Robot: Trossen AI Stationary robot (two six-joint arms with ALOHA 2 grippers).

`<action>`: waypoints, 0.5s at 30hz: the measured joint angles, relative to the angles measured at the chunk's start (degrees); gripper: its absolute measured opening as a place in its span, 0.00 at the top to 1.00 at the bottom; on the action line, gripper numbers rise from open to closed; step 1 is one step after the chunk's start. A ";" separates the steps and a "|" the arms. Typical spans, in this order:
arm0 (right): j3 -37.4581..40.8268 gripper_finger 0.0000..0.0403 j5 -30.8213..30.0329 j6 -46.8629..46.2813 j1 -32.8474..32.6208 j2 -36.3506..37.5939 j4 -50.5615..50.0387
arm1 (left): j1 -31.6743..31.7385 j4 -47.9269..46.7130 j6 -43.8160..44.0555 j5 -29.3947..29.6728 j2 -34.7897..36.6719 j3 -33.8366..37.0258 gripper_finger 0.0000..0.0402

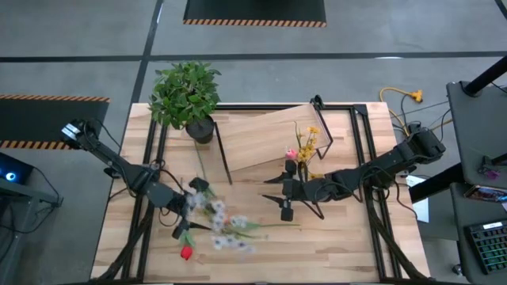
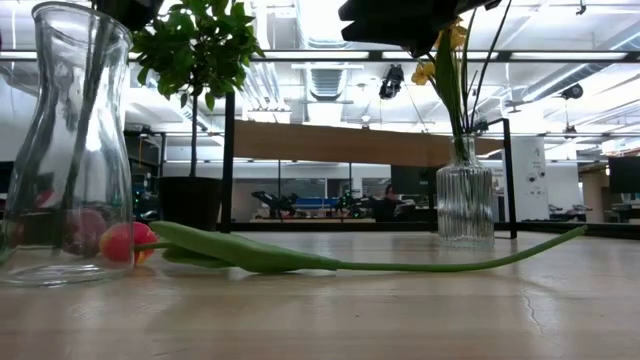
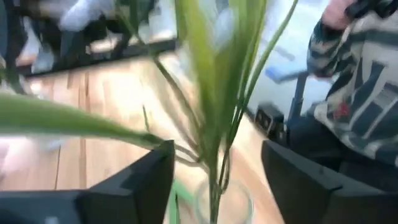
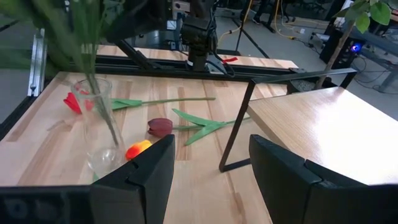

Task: Pick and place flowers into a vace then onto a shelf
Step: Put the red flower into the bottom transparent vase

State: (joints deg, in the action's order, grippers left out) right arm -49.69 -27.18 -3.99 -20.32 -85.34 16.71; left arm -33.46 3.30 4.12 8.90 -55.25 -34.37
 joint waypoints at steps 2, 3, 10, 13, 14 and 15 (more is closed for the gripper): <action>0.00 0.51 0.00 -0.13 0.00 0.00 -0.01 | -0.01 -6.11 1.99 -0.03 0.87 -1.97 0.39; 0.00 0.51 0.00 -0.13 0.00 0.00 -0.02 | -0.01 -9.43 3.40 -0.03 1.35 -3.13 0.38; 0.00 0.51 0.00 -0.13 -0.02 0.00 0.00 | -0.01 -31.24 10.70 -0.44 2.66 -12.90 0.36; 0.00 0.51 0.00 -0.13 -0.02 0.00 0.02 | -0.01 -37.81 11.02 -0.45 2.46 -17.34 0.36; 0.00 0.51 0.00 -0.13 -0.02 0.00 0.02 | 0.00 -40.01 11.02 -0.45 2.38 -18.83 0.36; 0.00 0.51 0.00 -0.13 -0.02 0.00 0.02 | 0.00 -42.14 11.01 -0.45 2.32 -20.19 0.36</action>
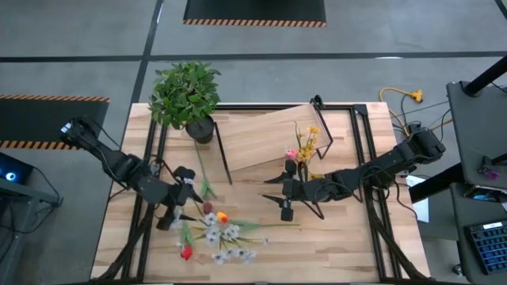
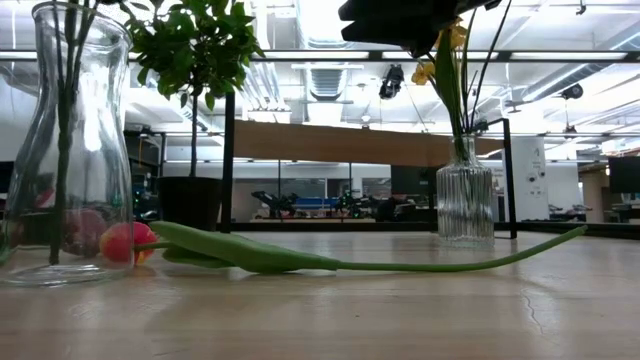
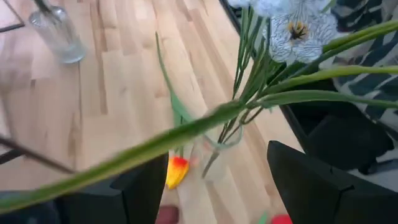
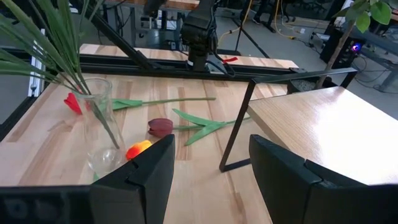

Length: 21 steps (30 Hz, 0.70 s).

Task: Pick and place flowers into a vace then onto a shelf
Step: Put the red flower into the bottom transparent vase

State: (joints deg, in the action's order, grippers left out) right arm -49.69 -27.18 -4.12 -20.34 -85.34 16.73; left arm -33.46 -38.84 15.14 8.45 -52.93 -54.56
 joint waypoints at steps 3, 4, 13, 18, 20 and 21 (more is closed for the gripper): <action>0.00 0.51 0.02 0.02 -0.02 0.00 -0.02 | 0.00 -7.19 -0.89 0.02 -0.09 -3.03 0.36; 0.00 0.51 0.03 0.02 -0.02 0.00 -0.08 | -0.01 -9.47 -1.21 0.00 -0.22 -3.47 0.36; 0.00 0.51 0.09 0.04 -0.02 0.21 -0.28 | -0.01 -16.64 -1.33 -3.62 -0.61 1.85 0.36; 0.00 0.51 0.15 0.15 -0.02 0.37 -0.22 | 0.01 -16.31 -2.73 -6.02 -2.64 8.25 0.36; 0.00 0.51 0.15 0.21 -0.02 0.37 -0.22 | -0.01 -14.55 -4.03 -6.50 -4.04 10.62 0.36; 0.00 0.51 0.15 0.22 -0.02 0.37 -0.18 | -0.01 -13.07 -4.77 -7.11 -4.84 11.73 0.36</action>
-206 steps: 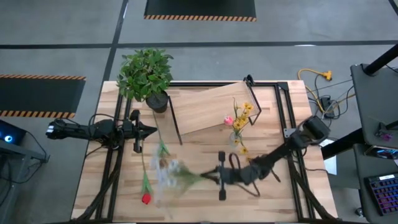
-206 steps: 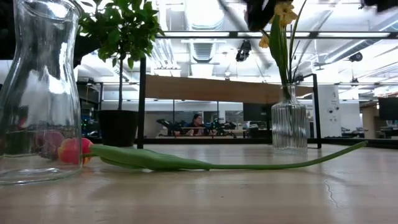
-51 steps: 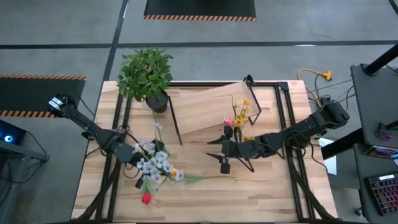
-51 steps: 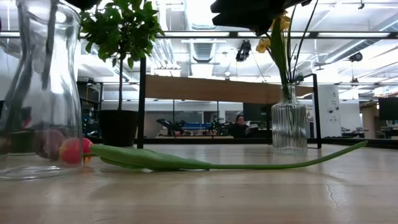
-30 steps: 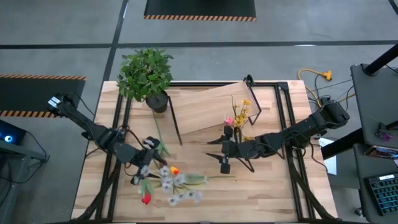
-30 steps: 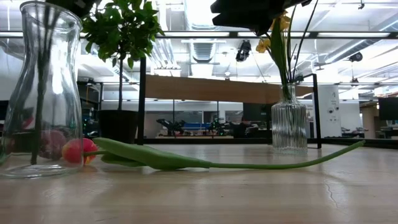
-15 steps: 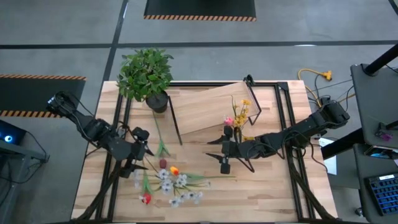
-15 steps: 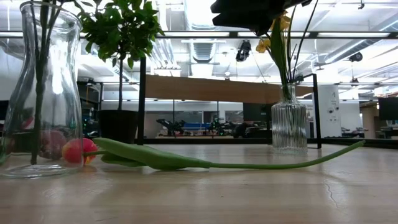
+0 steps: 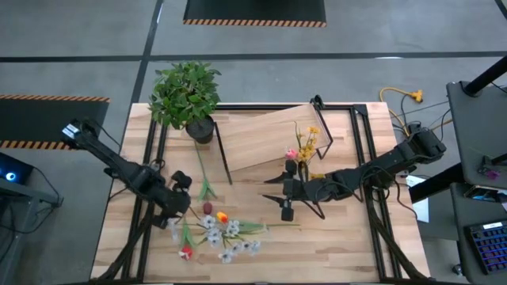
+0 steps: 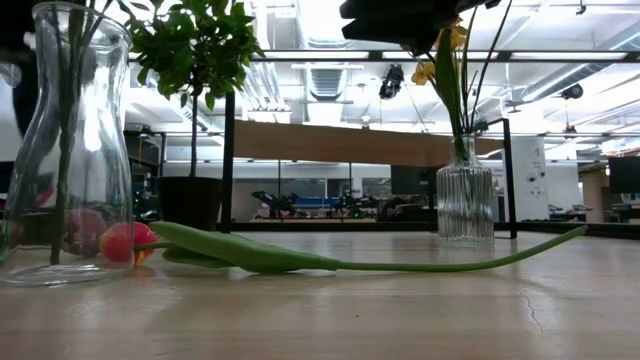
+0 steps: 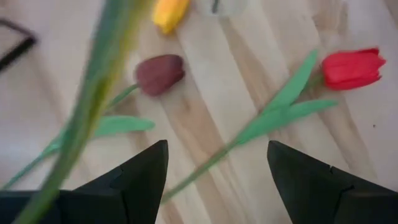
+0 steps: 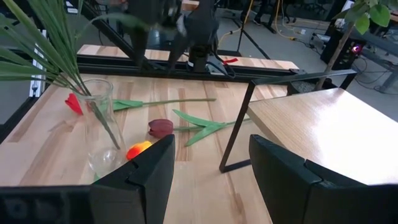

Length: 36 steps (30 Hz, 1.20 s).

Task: Pick and place flowers into a vace then onto a shelf
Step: Put the red flower into the bottom transparent vase

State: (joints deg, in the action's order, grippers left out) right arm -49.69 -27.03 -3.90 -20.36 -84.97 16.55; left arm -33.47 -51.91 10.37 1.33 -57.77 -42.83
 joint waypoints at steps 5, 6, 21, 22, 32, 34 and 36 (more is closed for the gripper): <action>0.00 0.51 0.00 0.04 0.00 0.03 0.05 | 0.00 9.68 -2.28 -4.82 -5.11 4.68 0.36; 0.00 0.51 0.00 0.10 0.00 0.07 0.05 | 0.00 10.68 -2.34 -6.19 -6.33 5.36 0.36; 0.00 0.51 -0.02 1.61 0.00 0.15 -0.04 | -4.54 15.00 -2.82 -10.44 -21.95 5.13 0.36; 0.00 0.51 -0.02 1.64 0.00 0.15 -0.06 | -4.89 15.19 -2.80 -10.14 -22.49 5.03 0.36; 0.00 0.51 -0.02 1.62 0.00 0.22 -0.06 | -5.53 16.25 -2.62 -7.33 -24.01 5.11 0.47; 0.00 0.51 -0.02 1.66 0.00 0.23 -0.07 | -5.53 16.31 -2.67 -6.83 -24.05 5.15 0.55; 0.00 0.51 -0.04 2.37 0.00 0.23 -0.07 | -5.47 16.34 -2.70 -6.53 -24.05 5.16 0.64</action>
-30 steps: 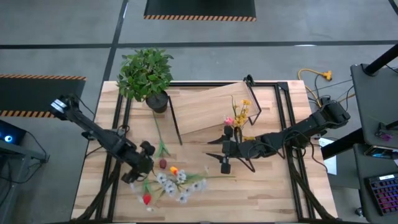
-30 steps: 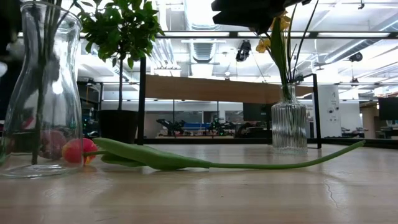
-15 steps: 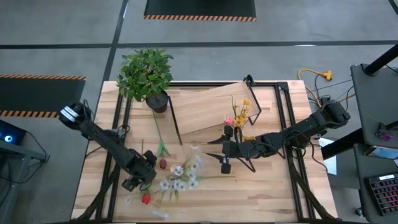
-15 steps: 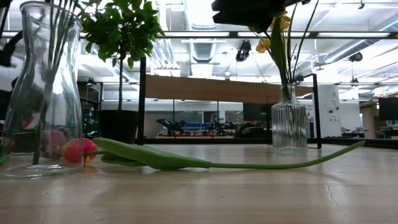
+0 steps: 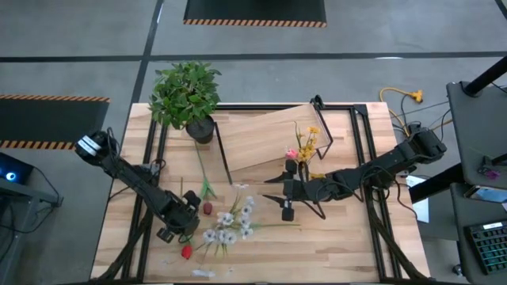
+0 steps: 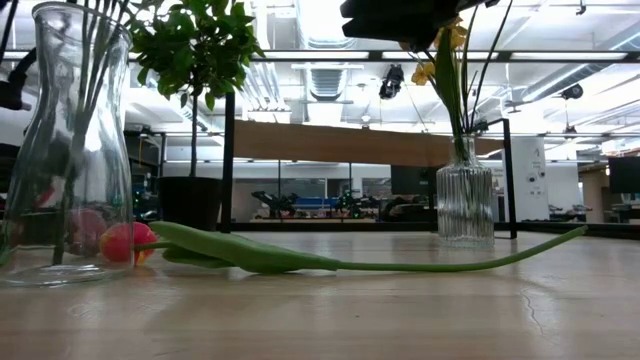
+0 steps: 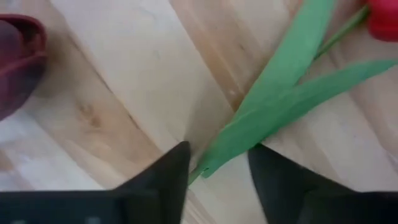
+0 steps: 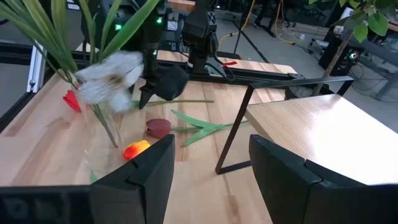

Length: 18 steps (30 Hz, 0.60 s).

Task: Pick and place flowers into a vace then onto a shelf
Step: Put the red flower into the bottom transparent vase

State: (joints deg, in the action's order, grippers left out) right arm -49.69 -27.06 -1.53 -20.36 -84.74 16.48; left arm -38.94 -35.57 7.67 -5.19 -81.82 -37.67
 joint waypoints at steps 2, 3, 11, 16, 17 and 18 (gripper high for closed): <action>0.00 0.51 0.01 0.25 0.00 0.01 -0.01 | 0.00 0.02 -0.08 0.53 -0.02 0.03 0.75; 0.00 0.51 0.01 0.34 0.00 -0.01 -0.01 | 0.05 0.03 -0.10 0.76 -0.04 0.04 0.81; -0.02 0.51 -0.01 0.65 0.00 0.01 0.01 | -0.15 -7.42 5.80 -2.06 2.44 -5.00 0.98; -0.25 0.51 -0.03 0.65 0.00 0.46 -0.01 | -0.06 -12.25 6.38 -1.79 7.10 -11.43 0.99; -0.32 0.51 -0.02 0.65 0.00 0.74 -0.01 | -0.06 -12.26 6.42 -1.79 8.36 -12.64 1.00; -0.33 0.51 -0.03 0.58 0.00 0.99 -0.02 | -0.10 -12.96 6.70 -1.74 9.76 -13.70 1.00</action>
State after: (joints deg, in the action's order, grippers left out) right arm -50.02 -27.09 -0.95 -20.36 -83.75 16.46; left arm -39.05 -48.53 14.36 -6.93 -72.06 -51.37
